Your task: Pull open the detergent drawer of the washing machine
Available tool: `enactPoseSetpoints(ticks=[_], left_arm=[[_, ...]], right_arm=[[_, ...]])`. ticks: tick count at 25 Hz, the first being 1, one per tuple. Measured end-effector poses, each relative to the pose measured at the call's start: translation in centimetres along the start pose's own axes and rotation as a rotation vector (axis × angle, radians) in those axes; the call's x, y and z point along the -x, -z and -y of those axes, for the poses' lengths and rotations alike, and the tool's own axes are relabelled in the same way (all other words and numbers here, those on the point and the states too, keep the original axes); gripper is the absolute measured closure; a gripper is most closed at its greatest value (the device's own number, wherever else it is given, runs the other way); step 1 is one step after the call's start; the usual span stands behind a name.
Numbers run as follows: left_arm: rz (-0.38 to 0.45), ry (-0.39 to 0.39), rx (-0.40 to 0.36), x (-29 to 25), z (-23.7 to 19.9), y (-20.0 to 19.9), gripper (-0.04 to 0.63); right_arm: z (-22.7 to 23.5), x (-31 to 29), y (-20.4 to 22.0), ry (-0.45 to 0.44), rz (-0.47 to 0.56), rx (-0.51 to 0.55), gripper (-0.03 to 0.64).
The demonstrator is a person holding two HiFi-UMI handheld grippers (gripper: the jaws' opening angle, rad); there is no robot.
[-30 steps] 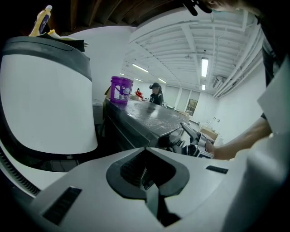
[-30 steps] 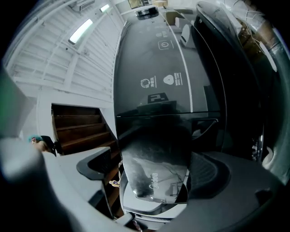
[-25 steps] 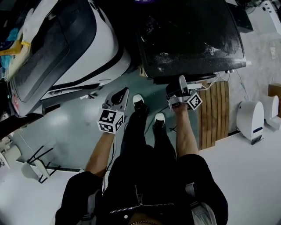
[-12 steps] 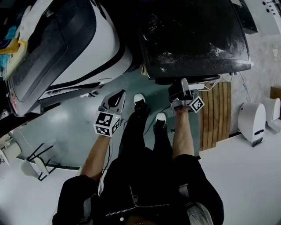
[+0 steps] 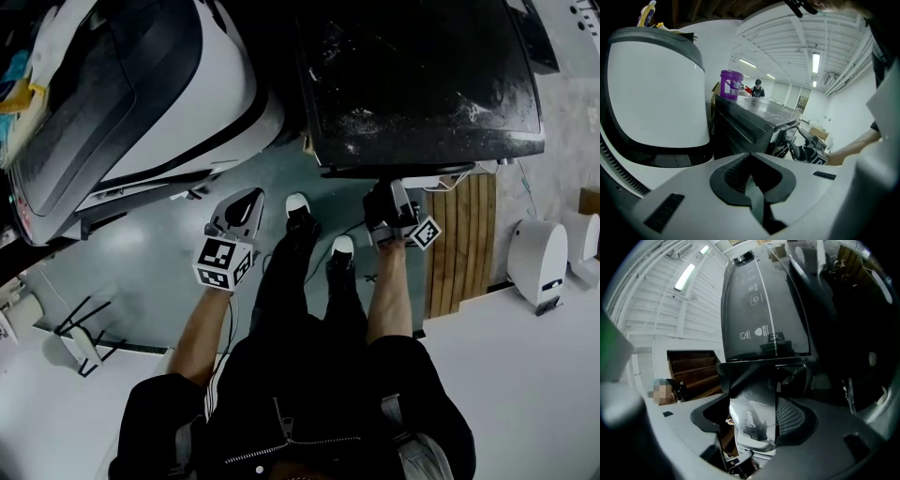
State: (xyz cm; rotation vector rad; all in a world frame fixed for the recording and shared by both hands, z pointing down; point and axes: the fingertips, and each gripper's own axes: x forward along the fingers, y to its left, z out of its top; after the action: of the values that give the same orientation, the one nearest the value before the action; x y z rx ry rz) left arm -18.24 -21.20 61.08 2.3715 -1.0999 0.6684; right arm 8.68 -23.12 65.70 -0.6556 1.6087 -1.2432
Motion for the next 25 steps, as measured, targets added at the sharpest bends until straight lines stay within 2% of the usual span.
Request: enactPoseSetpoints(ticks=[11, 25], left_arm=[[0.015, -0.002, 0.003, -0.2, 0.9, -0.3, 0.575], [0.023, -0.014, 0.005, 1.4, 2.1, 0.1, 0.575]], right_arm=[[0.0, 0.6, -0.1, -0.005, 0.079, -0.005, 0.302], [-1.1, 3.2, 0.9, -0.003, 0.018, -0.029, 0.304]])
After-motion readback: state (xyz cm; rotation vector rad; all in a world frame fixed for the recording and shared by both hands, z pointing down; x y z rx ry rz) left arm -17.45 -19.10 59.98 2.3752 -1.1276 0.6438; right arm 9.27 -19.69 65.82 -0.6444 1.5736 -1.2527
